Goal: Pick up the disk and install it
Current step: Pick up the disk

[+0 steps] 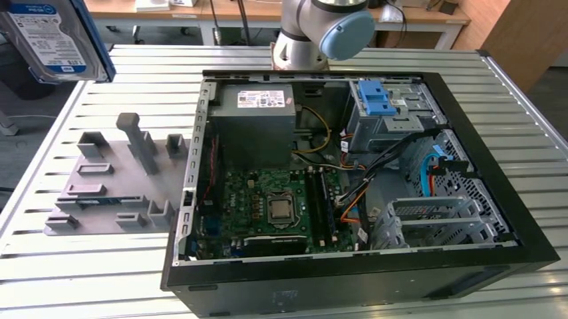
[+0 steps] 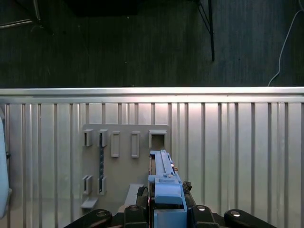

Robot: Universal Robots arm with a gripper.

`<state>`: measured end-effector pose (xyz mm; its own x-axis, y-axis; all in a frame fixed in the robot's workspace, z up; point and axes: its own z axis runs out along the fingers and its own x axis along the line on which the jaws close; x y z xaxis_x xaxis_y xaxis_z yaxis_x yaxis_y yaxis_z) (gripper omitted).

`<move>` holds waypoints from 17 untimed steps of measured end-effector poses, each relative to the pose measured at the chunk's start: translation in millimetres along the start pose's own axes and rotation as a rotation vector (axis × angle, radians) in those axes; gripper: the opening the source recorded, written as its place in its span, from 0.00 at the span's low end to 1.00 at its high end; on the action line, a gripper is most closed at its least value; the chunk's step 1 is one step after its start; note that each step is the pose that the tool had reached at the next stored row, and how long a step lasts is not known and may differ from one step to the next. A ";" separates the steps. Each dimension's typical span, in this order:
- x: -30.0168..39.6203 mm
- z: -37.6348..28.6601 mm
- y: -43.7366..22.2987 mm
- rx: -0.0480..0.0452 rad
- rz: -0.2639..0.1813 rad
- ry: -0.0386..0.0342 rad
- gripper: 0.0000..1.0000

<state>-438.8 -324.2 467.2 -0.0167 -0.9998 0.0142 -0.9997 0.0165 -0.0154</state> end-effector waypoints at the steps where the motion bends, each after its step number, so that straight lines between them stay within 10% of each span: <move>1: 0.0 -1.1 0.0 0.0000 0.000 0.0000 0.37; 17: 0.1 -8.0 -0.1 0.0001 0.000 0.0004 0.37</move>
<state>-438.8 -324.1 475.2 -0.0167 -0.9998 0.0146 -0.9997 0.0165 -0.0155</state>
